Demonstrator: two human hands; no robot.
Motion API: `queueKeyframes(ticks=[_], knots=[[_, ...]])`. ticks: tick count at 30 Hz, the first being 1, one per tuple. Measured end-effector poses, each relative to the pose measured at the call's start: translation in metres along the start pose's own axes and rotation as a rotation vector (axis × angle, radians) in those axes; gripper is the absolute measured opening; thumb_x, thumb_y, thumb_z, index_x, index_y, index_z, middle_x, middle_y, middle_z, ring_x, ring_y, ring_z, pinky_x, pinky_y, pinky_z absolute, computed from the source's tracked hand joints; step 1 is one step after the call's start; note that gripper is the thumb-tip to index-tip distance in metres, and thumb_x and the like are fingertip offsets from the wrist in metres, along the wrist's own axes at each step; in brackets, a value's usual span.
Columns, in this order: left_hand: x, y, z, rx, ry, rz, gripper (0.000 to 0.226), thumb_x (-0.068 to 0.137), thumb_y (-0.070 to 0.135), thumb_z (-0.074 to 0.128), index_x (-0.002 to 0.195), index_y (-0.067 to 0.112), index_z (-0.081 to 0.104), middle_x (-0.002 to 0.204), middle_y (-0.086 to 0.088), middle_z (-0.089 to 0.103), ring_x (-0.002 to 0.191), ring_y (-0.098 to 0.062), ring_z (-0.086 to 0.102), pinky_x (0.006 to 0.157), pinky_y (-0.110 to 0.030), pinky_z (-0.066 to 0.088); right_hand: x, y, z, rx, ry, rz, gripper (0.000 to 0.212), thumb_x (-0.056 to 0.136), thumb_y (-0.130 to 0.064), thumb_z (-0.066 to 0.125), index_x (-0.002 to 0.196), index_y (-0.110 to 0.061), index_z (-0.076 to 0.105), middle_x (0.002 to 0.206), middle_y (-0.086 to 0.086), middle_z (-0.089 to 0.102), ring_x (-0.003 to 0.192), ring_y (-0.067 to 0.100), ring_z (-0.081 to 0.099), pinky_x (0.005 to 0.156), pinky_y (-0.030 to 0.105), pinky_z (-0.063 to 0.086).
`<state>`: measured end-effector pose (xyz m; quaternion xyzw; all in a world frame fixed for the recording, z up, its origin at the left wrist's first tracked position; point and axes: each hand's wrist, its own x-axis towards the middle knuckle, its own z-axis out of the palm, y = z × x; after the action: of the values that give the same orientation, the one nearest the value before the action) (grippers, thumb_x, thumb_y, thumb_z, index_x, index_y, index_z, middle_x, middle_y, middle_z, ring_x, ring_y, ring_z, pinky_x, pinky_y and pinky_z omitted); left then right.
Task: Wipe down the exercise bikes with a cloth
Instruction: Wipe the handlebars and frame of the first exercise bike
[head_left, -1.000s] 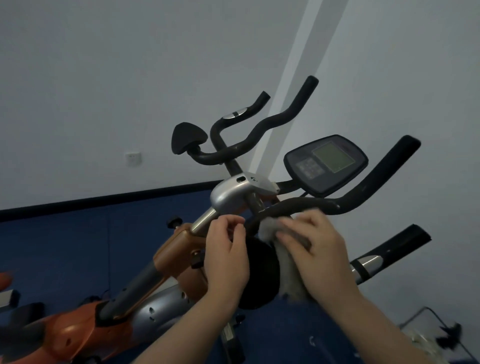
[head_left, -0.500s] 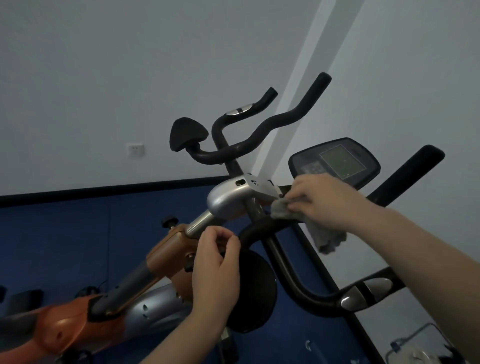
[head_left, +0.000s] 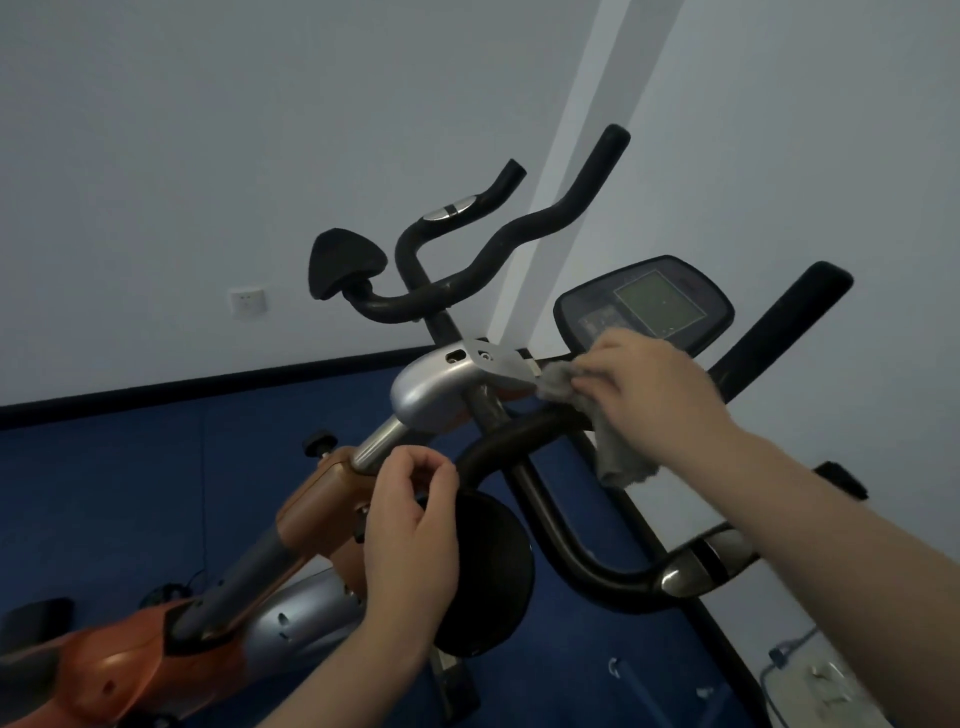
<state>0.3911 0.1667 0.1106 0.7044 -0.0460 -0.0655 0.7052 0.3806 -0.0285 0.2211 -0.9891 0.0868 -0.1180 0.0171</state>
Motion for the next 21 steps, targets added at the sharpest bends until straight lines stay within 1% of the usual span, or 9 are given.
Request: queueKeyframes(ticks=[2,4,6,9,13,15,16,18,21], knots=[[0.000,0.004,0.001,0.048,-0.015,0.064,0.009,0.086,0.029,0.052,0.082,0.035,0.058,0.084,0.014,0.061,0.077,-0.003,0.059,0.072,-0.038,0.052,-0.004,-0.027,0.017,0.065,0.016,-0.035,0.017,0.091,-0.033,0.055,0.101,-0.029,0.069,0.102,-0.005,0.059,0.089,0.018,0.057,0.073,0.039,0.051],[0.001,0.010,0.002,0.097,-0.054,0.176,0.011,0.085,0.027,0.054,0.084,0.039,0.057,0.090,0.017,0.059,0.084,-0.003,0.058,0.075,-0.035,0.051,-0.020,-0.040,0.031,0.169,-0.015,-0.058,0.020,0.091,-0.033,0.054,0.106,-0.027,0.067,0.108,-0.008,0.057,0.095,0.015,0.056,0.074,0.036,0.051],[0.005,0.022,0.007,0.124,-0.101,0.291,0.012,0.084,0.027,0.055,0.085,0.039,0.055,0.092,0.017,0.059,0.086,-0.005,0.059,0.073,-0.029,0.050,-0.034,-0.024,0.031,0.220,0.034,-0.003,0.025,0.091,-0.033,0.053,0.111,-0.026,0.067,0.112,-0.007,0.056,0.099,0.015,0.055,0.076,0.033,0.050],[0.014,0.044,0.027,0.116,-0.195,0.397,0.009,0.081,0.033,0.051,0.086,0.040,0.056,0.091,0.016,0.060,0.089,-0.005,0.060,0.071,-0.018,0.048,-0.054,0.011,0.011,0.192,0.076,0.084,0.032,0.091,-0.037,0.047,0.115,-0.029,0.067,0.111,-0.005,0.057,0.099,0.015,0.056,0.078,0.031,0.049],[0.027,0.064,0.069,0.148,-0.360,0.399,0.012,0.083,0.028,0.051,0.087,0.038,0.057,0.088,0.014,0.062,0.084,-0.002,0.060,0.071,-0.023,0.049,-0.060,0.046,-0.013,0.018,0.146,0.188,0.020,0.092,-0.025,0.056,0.104,-0.027,0.071,0.101,-0.001,0.060,0.084,0.022,0.060,0.069,0.036,0.051],[0.033,0.064,0.087,0.195,-0.403,0.383,0.016,0.086,0.022,0.052,0.090,0.037,0.058,0.091,0.013,0.063,0.087,-0.002,0.059,0.076,-0.029,0.050,-0.050,0.046,-0.017,0.054,0.251,0.227,0.020,0.093,-0.023,0.055,0.103,-0.025,0.072,0.099,-0.001,0.059,0.082,0.019,0.058,0.068,0.031,0.047],[0.035,0.062,0.093,0.209,-0.408,0.374,0.017,0.087,0.020,0.052,0.092,0.035,0.058,0.093,0.012,0.064,0.090,-0.003,0.060,0.080,-0.033,0.051,-0.046,0.040,-0.014,0.098,0.276,0.200,0.021,0.093,-0.023,0.054,0.105,-0.025,0.071,0.100,-0.002,0.059,0.083,0.016,0.057,0.069,0.029,0.045],[0.040,0.054,0.099,0.224,-0.371,0.329,0.012,0.088,0.020,0.053,0.094,0.030,0.056,0.092,0.011,0.065,0.091,-0.008,0.063,0.080,-0.038,0.053,-0.043,0.024,0.000,0.133,0.199,0.118,0.022,0.094,-0.026,0.053,0.108,-0.027,0.069,0.103,-0.004,0.058,0.088,0.015,0.055,0.070,0.030,0.047],[0.044,0.044,0.099,0.234,-0.324,0.270,0.014,0.088,0.027,0.054,0.098,0.036,0.053,0.094,0.018,0.065,0.088,0.003,0.061,0.075,-0.028,0.051,-0.056,0.034,0.003,0.126,0.119,0.070,0.023,0.092,-0.023,0.055,0.112,-0.027,0.067,0.109,-0.003,0.060,0.097,0.019,0.055,0.075,0.036,0.049]])
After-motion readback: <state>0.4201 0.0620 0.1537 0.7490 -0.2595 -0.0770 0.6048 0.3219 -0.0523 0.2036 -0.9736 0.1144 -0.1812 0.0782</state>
